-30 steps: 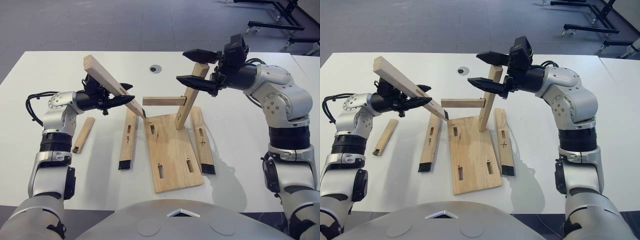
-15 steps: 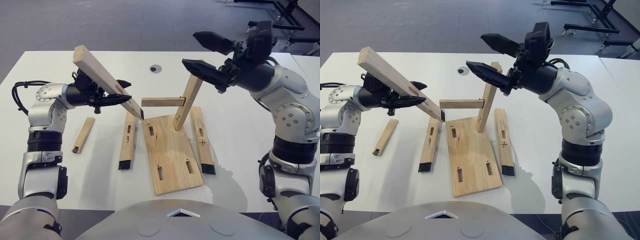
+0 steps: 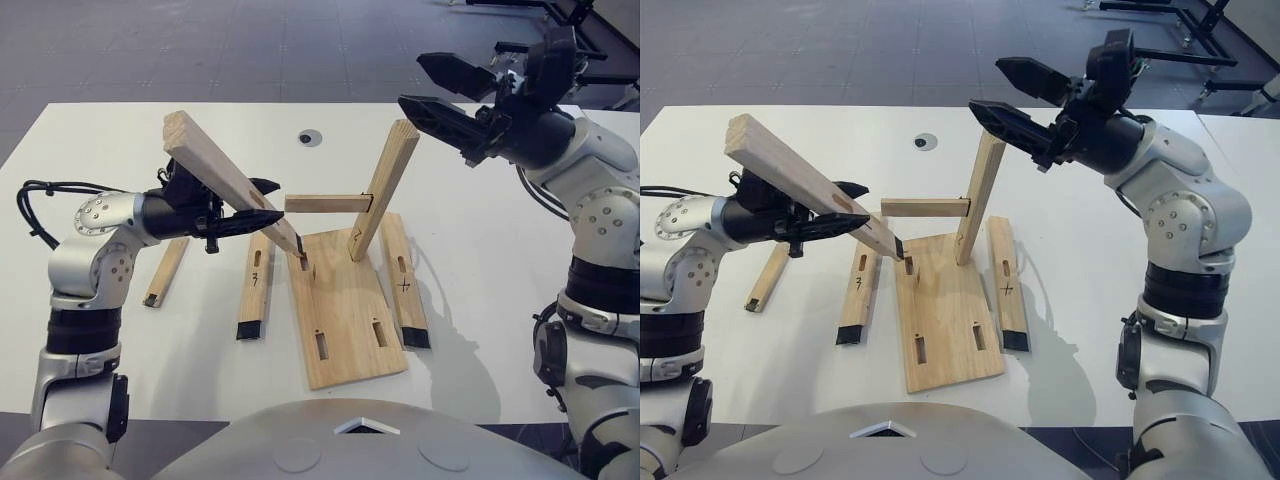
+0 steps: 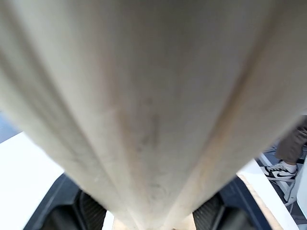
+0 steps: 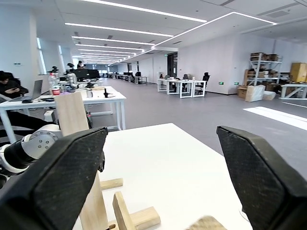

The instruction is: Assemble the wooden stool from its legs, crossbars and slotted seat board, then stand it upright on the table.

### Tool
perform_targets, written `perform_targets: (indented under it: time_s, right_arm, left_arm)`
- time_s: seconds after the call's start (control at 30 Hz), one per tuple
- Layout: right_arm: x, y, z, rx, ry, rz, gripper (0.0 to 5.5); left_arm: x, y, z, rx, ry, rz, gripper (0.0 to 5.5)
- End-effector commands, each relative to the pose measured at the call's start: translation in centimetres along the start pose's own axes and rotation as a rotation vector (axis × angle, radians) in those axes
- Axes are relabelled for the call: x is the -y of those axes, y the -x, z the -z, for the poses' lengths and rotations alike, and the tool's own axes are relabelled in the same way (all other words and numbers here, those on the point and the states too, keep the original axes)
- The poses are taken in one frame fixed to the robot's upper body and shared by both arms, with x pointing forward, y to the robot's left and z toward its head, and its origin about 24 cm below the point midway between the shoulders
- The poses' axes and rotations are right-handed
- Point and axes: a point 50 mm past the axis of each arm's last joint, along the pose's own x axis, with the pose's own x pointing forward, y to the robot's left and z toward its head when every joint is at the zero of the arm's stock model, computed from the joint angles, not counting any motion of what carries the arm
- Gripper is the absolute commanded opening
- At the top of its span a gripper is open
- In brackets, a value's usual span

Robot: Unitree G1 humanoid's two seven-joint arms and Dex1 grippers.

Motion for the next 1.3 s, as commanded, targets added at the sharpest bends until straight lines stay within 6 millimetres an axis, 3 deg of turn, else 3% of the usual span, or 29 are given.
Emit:
perform_targets:
  time_s: [0.03,0.37,0.57,1.0,1.17,1.3]
  right_arm:
    - [0.0,-1.2,0.5,-0.046,-0.008,-0.067,4.18]
    - [0.2,-2.4,1.9,-0.139,-0.06,-0.167,4.18]
    - [0.6,-2.7,2.1,-0.169,-0.059,-0.192,4.18]
    - [1.1,-2.8,2.9,-0.199,-0.06,-0.208,4.18]
    - [1.2,-2.8,3.2,-0.212,-0.053,-0.209,4.18]
    - [1.2,-2.7,3.4,-0.229,-0.044,-0.21,4.18]
  left_arm:
    - [-0.2,0.8,0.2,-0.035,-0.004,-0.042,2.02]
    - [-1.0,1.1,0.9,-0.02,-0.042,0.002,2.02]
    - [-1.6,0.0,2.9,-0.029,-0.025,0.005,2.02]
    - [-2.2,-1.5,5.0,-0.109,-0.046,0.069,2.02]
    - [-2.0,-2.3,5.3,-0.084,-0.033,0.071,2.02]
    - [-2.8,-1.5,4.7,-0.033,-0.012,0.014,2.02]
